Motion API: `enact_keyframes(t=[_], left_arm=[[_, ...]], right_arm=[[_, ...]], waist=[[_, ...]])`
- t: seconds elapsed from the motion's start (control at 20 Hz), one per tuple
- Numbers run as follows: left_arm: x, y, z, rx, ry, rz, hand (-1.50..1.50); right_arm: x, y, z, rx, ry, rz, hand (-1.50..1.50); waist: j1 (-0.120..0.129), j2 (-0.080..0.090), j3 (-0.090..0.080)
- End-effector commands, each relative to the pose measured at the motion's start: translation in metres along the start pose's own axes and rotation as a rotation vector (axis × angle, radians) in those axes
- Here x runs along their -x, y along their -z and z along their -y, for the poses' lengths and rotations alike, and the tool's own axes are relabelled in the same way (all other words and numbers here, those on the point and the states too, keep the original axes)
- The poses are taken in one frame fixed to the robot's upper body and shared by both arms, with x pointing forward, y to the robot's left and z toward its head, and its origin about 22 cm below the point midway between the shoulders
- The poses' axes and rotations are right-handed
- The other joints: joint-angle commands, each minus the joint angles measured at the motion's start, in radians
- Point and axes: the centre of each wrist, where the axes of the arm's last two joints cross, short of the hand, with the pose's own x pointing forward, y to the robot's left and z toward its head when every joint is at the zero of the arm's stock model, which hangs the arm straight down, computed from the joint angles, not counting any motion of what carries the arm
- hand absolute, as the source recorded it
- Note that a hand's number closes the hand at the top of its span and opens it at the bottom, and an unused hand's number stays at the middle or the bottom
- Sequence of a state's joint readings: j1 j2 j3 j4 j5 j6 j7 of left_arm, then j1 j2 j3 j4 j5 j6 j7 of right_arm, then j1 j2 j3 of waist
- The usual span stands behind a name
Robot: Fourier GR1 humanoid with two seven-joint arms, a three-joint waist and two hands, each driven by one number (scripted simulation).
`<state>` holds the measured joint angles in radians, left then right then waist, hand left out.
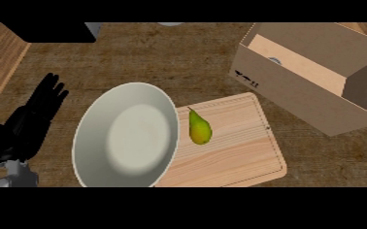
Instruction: Pick the can from the cutting board and place it in the cardboard box
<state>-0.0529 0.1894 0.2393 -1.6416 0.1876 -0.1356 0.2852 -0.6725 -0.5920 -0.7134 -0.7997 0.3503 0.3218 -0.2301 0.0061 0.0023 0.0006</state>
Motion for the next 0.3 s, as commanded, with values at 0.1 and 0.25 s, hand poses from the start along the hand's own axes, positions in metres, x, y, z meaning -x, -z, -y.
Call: enact_keyframes(t=[0.1,0.25], left_arm=[[0.009,-0.007,0.015,0.015,-0.022,-0.003,0.0],[0.0,-0.004,-0.01,0.008,-0.013,-0.001,0.0]], right_arm=[[0.02,-0.014,0.035,-0.019,-0.024,0.028,-1.5],[0.019,-0.021,0.057,-0.013,-0.02,0.011,-1.5]], waist=[[0.003,0.0,0.0],[0.0,-0.001,0.0]])
